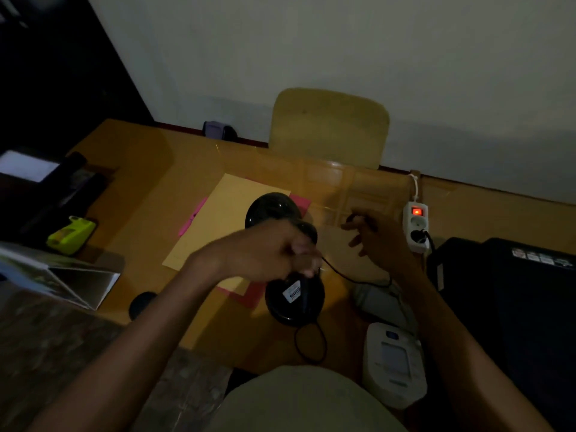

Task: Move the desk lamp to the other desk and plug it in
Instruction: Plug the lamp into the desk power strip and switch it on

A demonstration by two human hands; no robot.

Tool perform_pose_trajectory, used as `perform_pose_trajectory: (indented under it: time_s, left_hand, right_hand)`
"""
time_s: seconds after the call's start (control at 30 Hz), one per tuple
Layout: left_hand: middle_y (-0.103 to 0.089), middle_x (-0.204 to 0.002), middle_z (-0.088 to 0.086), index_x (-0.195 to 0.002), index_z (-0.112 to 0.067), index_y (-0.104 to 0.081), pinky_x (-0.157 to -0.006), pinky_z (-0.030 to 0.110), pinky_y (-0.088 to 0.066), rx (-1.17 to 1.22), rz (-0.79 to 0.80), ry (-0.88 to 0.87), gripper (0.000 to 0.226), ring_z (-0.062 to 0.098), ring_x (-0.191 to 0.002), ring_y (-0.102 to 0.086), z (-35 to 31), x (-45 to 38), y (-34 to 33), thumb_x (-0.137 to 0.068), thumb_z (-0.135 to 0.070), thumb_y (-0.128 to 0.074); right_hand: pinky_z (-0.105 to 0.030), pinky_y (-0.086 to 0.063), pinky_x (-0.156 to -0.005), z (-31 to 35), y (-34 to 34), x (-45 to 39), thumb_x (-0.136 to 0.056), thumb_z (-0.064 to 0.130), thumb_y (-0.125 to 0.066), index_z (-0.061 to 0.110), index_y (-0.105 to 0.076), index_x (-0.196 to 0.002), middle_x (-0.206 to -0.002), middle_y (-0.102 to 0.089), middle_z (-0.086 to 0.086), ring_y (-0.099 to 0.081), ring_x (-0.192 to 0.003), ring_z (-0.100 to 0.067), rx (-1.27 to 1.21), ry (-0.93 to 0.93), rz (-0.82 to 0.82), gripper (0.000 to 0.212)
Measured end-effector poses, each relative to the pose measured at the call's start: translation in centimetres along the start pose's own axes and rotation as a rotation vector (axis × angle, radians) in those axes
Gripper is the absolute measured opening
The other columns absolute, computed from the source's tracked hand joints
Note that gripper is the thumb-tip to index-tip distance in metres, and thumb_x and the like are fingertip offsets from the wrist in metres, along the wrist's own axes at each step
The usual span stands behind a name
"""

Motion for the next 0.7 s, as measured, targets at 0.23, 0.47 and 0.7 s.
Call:
perform_pose_trajectory:
  time_s: [0.23,0.47,0.7]
  left_hand:
    - [-0.077,-0.085,0.004,-0.095,-0.018,-0.076,-0.069,0.040,-0.062,-0.041,-0.540,-0.094,0.025,0.015,-0.074,-0.072,-4.6,-5.6,5.1,-0.092,-0.038,-0.062]
    - [-0.078,-0.090,0.010,-0.093,-0.008,-0.074,-0.069,0.033,-0.064,0.682,-0.449,0.073,0.040,0.016,-0.078,-0.076,-4.6,-12.1,2.9,-0.090,-0.046,-0.062]
    - [-0.077,-0.103,0.009,-0.107,-0.005,-0.071,-0.076,0.031,-0.055,1.020,-0.488,0.111,0.028,0.016,-0.092,-0.074,-4.5,-14.7,1.3,-0.088,-0.027,-0.070]
  right_hand:
    - [-0.016,-0.050,-0.047,6.7,4.4,-0.1,-0.102,0.022,-0.049,0.010,-0.063,-0.116,-0.088,-0.074,0.010,-0.066,-0.061,-0.001,-0.286,0.091,-0.151,0.023]
    - [-0.025,-0.046,-0.055,8.5,6.5,0.9,-0.100,0.012,-0.051,0.017,-0.068,-0.110,-0.088,-0.069,-0.004,-0.056,-0.066,-0.013,-0.438,0.225,-0.259,0.020]
    - [-0.021,-0.050,-0.057,6.9,7.7,0.6,-0.097,0.002,-0.052,0.017,-0.069,-0.103,-0.077,-0.067,0.003,-0.061,-0.065,-0.003,-0.467,0.199,-0.172,0.023]
Point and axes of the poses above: each hand's wrist, its own x-axis away from the middle knuckle, its own y-axis out of the back of the hand, z = x × y, the point moved 5 cm from there along -x, towards the middle knuckle
